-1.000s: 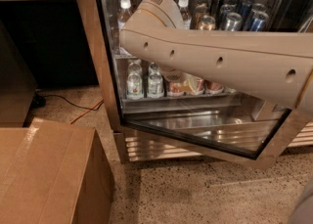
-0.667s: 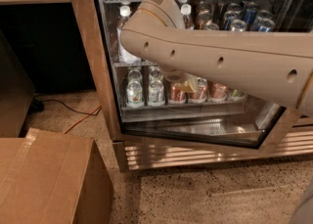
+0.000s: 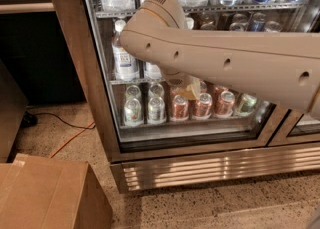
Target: Close left fridge door
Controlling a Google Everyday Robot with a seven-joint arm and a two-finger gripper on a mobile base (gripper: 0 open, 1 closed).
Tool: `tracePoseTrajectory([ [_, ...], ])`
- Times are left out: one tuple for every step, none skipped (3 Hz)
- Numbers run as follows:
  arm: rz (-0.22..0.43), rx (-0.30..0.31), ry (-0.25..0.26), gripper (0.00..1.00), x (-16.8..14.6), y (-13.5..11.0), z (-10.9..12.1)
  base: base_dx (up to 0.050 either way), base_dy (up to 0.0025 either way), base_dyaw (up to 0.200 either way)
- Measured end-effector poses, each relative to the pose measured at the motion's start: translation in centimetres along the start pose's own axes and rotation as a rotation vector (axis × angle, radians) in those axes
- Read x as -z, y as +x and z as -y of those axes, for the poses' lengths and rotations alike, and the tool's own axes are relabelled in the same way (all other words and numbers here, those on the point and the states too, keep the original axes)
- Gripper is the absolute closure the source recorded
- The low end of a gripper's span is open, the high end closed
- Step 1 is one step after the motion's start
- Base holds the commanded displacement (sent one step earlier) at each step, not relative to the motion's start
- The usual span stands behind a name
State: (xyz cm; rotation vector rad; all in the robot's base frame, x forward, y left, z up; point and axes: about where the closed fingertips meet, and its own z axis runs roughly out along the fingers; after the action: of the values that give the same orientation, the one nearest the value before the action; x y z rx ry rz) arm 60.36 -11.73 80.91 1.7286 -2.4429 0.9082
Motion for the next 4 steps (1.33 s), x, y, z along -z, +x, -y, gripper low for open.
tracePoseTrajectory([
  [0.0, 0.0, 0.0, 1.0, 0.0, 0.0, 0.0, -0.05, 0.00004, 0.0],
  [0.0, 0.0, 0.0, 1.0, 0.0, 0.0, 0.0, -0.05, -0.00003, 0.0],
  [0.0, 0.0, 0.0, 1.0, 0.0, 0.0, 0.0, -0.05, -0.00002, 0.0],
  [0.0, 0.0, 0.0, 1.0, 0.0, 0.0, 0.0, -0.05, 0.00006, 0.0],
])
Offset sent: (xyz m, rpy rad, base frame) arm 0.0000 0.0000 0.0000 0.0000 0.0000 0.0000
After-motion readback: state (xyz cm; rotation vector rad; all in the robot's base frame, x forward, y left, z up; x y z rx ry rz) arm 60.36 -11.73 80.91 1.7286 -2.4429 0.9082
